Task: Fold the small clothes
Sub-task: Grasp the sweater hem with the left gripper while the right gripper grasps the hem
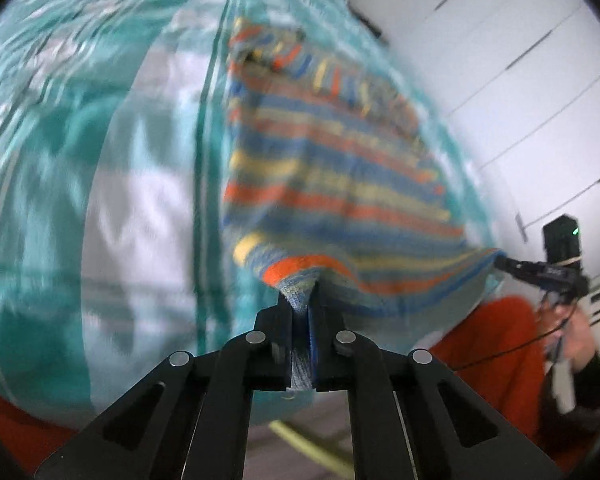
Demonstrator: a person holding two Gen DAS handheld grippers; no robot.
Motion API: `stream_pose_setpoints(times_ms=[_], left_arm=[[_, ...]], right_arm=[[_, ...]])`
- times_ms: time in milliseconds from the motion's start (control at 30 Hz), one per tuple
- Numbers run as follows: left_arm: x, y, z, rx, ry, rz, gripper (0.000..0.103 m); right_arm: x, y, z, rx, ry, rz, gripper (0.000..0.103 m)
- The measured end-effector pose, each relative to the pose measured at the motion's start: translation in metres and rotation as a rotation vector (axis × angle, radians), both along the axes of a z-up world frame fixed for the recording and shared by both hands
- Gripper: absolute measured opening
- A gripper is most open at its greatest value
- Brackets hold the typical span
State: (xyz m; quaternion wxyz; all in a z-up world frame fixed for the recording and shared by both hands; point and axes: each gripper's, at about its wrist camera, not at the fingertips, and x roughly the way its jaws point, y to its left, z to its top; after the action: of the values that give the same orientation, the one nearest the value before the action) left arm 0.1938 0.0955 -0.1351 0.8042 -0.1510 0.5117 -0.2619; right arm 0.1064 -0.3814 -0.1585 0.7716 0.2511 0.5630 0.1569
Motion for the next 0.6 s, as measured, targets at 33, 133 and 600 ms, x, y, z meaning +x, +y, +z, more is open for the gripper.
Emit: stream_pose_setpoints(times_ms=[33,133,600], left_arm=[[0.008,0.0,0.007,-0.024,-0.02,0.008,0.004],[0.044,-0.004,0.03,-0.059,-0.08,0.039,0.004],[0.277,-0.041,0.046,-0.007,-0.126,0.162,0.004]], right_arm=[[0.007,-0.002,0.006,0.031,-0.048,-0.036,0.006],[0.034,-0.008,0.019,0.058,-0.132,-0.12,0.006],[0.242,-0.09,0.038,0.085,-0.244,-0.332,0.006]])
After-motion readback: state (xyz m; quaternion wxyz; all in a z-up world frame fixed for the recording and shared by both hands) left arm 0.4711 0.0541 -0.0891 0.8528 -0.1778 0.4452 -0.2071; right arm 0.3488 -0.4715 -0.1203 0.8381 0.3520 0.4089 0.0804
